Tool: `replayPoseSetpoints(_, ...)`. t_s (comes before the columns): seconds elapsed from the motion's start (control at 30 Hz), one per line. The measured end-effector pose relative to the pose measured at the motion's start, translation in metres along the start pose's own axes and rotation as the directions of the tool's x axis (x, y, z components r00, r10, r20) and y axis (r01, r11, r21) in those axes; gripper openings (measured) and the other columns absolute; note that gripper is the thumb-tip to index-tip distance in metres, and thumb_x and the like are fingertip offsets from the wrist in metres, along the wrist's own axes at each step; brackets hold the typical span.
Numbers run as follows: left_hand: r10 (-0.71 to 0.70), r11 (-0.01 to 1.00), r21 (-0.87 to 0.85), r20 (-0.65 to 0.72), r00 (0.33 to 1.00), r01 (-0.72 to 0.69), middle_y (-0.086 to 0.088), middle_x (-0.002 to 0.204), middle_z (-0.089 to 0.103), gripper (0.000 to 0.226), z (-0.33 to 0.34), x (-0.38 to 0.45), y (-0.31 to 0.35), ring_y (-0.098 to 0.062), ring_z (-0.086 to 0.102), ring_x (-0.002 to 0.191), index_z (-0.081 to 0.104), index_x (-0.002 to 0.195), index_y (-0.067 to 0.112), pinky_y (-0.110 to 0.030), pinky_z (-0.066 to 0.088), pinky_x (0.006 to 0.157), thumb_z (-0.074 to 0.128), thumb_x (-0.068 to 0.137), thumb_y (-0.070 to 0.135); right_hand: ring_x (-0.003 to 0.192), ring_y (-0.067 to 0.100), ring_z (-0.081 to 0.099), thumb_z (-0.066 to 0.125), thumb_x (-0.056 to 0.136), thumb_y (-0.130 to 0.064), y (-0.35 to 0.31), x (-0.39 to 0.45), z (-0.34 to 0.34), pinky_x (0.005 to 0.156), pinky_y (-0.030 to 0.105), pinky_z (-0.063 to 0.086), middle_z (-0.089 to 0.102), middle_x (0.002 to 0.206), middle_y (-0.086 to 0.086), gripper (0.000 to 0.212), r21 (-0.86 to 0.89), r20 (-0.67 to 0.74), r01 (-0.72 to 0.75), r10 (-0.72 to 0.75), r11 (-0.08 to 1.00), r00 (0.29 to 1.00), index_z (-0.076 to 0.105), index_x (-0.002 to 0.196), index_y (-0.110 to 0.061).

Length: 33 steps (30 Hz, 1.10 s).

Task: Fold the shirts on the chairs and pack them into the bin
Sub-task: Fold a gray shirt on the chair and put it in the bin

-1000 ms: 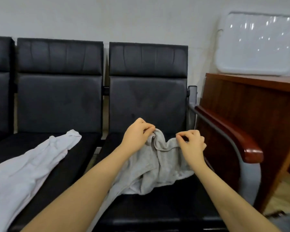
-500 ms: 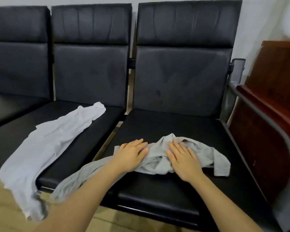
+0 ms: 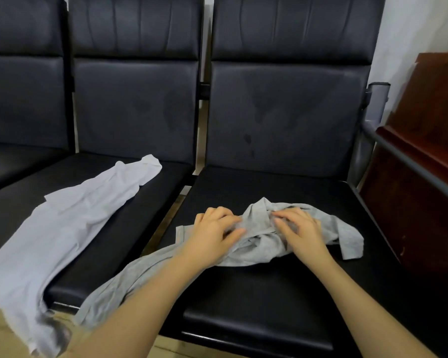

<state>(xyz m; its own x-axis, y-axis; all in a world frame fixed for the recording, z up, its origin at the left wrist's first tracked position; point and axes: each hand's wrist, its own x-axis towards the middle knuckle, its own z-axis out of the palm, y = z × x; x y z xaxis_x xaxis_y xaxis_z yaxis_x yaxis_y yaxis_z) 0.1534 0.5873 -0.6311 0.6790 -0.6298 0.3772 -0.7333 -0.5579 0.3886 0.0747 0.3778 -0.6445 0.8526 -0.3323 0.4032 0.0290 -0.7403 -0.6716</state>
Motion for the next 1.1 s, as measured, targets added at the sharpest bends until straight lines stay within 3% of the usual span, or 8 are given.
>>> replayPoseSetpoints(0.1, 0.061, 0.998, 0.014, 0.041, 0.997, -0.061, 0.013, 0.117, 0.051, 0.036, 0.006, 0.001, 0.006, -0.008, 0.042, 0.108, 0.060, 0.122, 0.028, -0.021, 0.019, 0.085, 0.056, 0.091, 0.044, 0.101, 0.010, 0.060, 0.065, 0.086, -0.027, -0.012, 0.001, 0.000, 0.097, 0.044, 0.044, 0.064, 0.099, -0.014, 0.018, 0.094, 0.055, 0.042, -0.047, 0.995, 0.997, 0.071, 0.102, -0.020)
replayPoseSetpoints(0.27, 0.037, 0.996, -0.086, 0.095, 0.995, -0.029, 0.004, 0.108, 0.059, 0.032, 0.013, 0.004, 0.005, -0.014, 0.051, 0.102, 0.066, 0.116, 0.023, -0.026, 0.030, 0.094, 0.061, 0.089, 0.038, 0.085, -0.005, 0.060, 0.063, 0.090, -0.033, -0.018, -0.010, 0.002, 0.089, 0.022, 0.048, 0.064, 0.083, -0.022, 0.019, -0.062, 0.225, -0.057, 0.070, 0.996, 0.972, 0.071, 0.106, -0.028)
replayPoseSetpoints(0.4, -0.023, 0.972, -0.234, 0.033, 0.999, 0.030, -0.002, 0.087, 0.064, 0.016, 0.007, 0.007, 0.004, -0.017, 0.059, 0.084, 0.074, 0.098, 0.020, -0.033, 0.045, 0.081, 0.063, 0.089, 0.026, 0.086, 0.000, 0.063, 0.061, 0.090, -0.035, -0.018, -0.011, -0.001, 0.088, 0.035, 0.050, 0.071, 0.086, -0.014, 0.012, -0.012, 0.124, -0.095, 0.095, 0.995, 0.988, 0.072, 0.094, -0.033)
replayPoseSetpoints(0.63, -0.113, 0.900, -0.422, 0.025, 0.993, 0.113, -0.001, 0.089, 0.067, 0.015, -0.017, 0.014, 0.011, -0.012, 0.062, 0.084, 0.075, 0.092, 0.016, -0.032, 0.049, 0.082, 0.062, 0.090, 0.022, 0.110, 0.002, 0.055, 0.073, 0.080, -0.038, -0.044, -0.007, 0.002, 0.104, 0.044, 0.038, 0.062, 0.097, -0.030, 0.030, 0.033, 0.108, 0.000, -0.004, 0.999, 0.994, 0.056, 0.098, -0.056)
replayPoseSetpoints(0.77, -0.126, 0.854, -0.506, 0.024, 0.992, 0.121, 0.006, 0.088, 0.069, 0.012, -0.028, 0.012, 0.018, -0.005, 0.063, 0.084, 0.074, 0.089, 0.017, -0.026, 0.051, 0.081, 0.063, 0.089, 0.020, 0.101, 0.001, 0.056, 0.071, 0.084, -0.022, -0.054, -0.007, 0.006, 0.102, 0.041, 0.039, 0.056, 0.092, -0.030, 0.027, -0.026, 0.045, 0.030, -0.029, 0.999, 0.999, 0.064, 0.107, -0.033)
replayPoseSetpoints(0.87, -0.115, 0.841, -0.534, -0.019, 0.993, 0.087, 0.005, 0.087, 0.069, 0.012, -0.033, 0.010, 0.022, -0.006, 0.063, 0.081, 0.074, 0.089, 0.019, -0.029, 0.051, 0.080, 0.062, 0.089, 0.019, 0.098, 0.008, 0.061, 0.065, 0.089, -0.023, -0.058, -0.010, 0.004, 0.099, 0.038, 0.040, 0.065, 0.094, -0.017, 0.016, -0.068, 0.025, 0.092, -0.091, 0.993, 0.996, 0.071, 0.103, -0.021)
replayPoseSetpoints(1.03, -0.071, 0.921, -0.389, -0.198, 0.978, -0.012, 0.007, 0.084, 0.065, 0.013, -0.031, 0.008, 0.018, -0.006, 0.062, 0.080, 0.073, 0.098, 0.026, -0.035, 0.053, 0.075, 0.063, 0.090, 0.023, 0.092, 0.002, 0.061, 0.059, 0.092, -0.013, -0.069, -0.013, -0.012, 0.086, 0.016, 0.045, 0.066, 0.097, -0.014, 0.015, 0.116, -0.011, 0.072, -0.071, 0.991, 0.997, 0.068, 0.101, -0.022)
replayPoseSetpoints(1.1, -0.079, 0.883, -0.468, -0.196, 0.977, -0.022, 0.007, 0.084, 0.066, 0.015, -0.032, 0.007, 0.024, -0.006, 0.062, 0.079, 0.072, 0.102, 0.025, -0.031, 0.053, 0.075, 0.065, 0.088, 0.022, 0.096, 0.000, 0.061, 0.057, 0.093, -0.009, -0.072, -0.016, -0.021, 0.083, 0.011, 0.045, 0.066, 0.098, -0.012, 0.018, 0.167, -0.039, 0.089, -0.084, 0.982, 0.996, 0.066, 0.101, -0.023)
